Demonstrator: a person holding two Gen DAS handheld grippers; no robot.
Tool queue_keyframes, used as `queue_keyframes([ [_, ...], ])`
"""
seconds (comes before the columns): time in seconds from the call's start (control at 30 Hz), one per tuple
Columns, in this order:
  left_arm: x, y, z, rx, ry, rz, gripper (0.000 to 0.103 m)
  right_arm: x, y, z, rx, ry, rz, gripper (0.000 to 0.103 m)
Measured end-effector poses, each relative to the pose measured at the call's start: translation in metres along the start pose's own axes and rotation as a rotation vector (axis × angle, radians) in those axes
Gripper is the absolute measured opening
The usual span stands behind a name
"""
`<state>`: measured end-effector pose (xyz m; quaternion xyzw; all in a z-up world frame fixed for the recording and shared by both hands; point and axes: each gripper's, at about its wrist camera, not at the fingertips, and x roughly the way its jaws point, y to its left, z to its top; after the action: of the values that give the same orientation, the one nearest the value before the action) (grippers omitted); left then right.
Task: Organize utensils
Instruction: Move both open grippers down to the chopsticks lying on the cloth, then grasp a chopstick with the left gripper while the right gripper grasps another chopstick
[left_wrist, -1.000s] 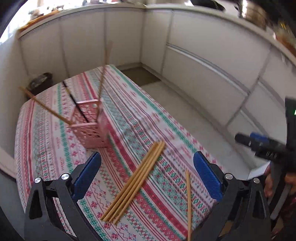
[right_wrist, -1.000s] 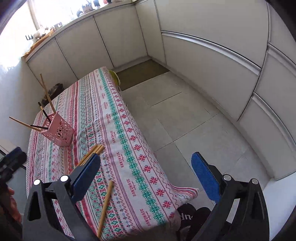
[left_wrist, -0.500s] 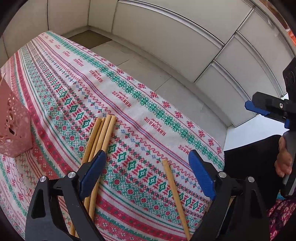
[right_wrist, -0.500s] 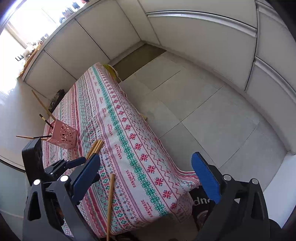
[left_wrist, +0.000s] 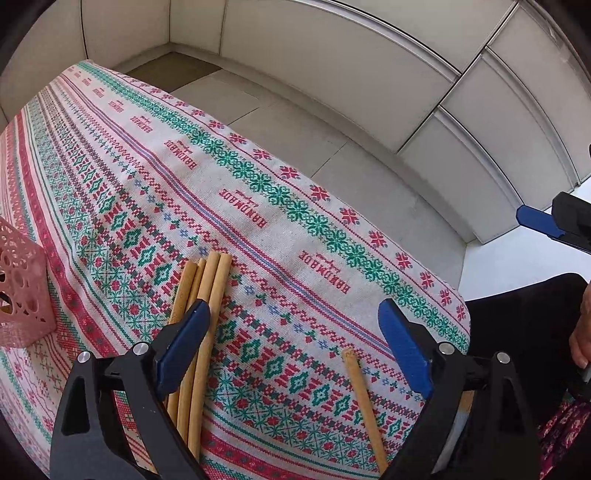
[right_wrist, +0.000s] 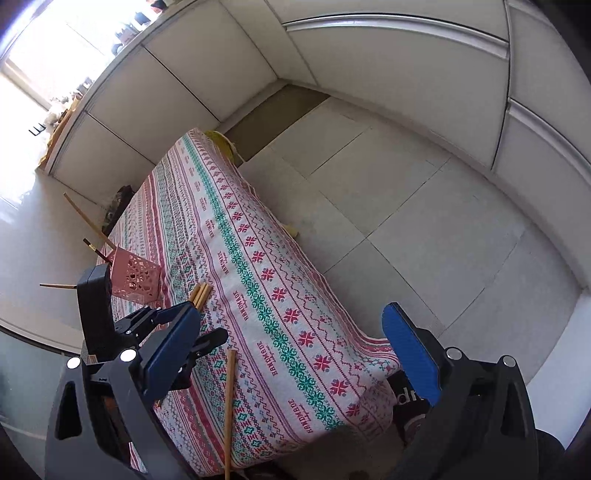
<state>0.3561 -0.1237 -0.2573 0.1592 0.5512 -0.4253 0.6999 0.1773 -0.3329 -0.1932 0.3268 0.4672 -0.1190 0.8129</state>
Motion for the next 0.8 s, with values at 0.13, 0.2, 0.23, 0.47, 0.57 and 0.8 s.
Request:
queue_keyframes([
  [0.13,0.004,0.001,0.002,-0.001,0.005,-0.019,0.090,0.002,0.001,-0.001,-0.004,0.003,-0.006,0.096],
  [0.2,0.004,0.001,0.001,0.000,0.006,-0.027,0.091,0.002,0.002,0.000,-0.004,0.003,-0.008,0.096],
  [0.23,0.003,0.002,-0.003,-0.001,0.017,-0.024,0.091,0.002,0.002,0.000,-0.005,0.002,-0.011,0.096],
  [0.47,0.008,0.000,-0.015,0.009,0.118,0.039,0.094,0.005,0.001,-0.001,0.001,0.008,-0.024,0.096],
  [0.57,0.013,0.000,-0.008,0.002,0.191,0.065,0.095,0.006,0.001,-0.003,0.000,0.011,-0.029,0.096],
  [0.8,0.025,0.003,0.021,-0.075,0.338,0.133,0.080,0.009,-0.005,-0.002,0.023,0.026,-0.037,0.096],
])
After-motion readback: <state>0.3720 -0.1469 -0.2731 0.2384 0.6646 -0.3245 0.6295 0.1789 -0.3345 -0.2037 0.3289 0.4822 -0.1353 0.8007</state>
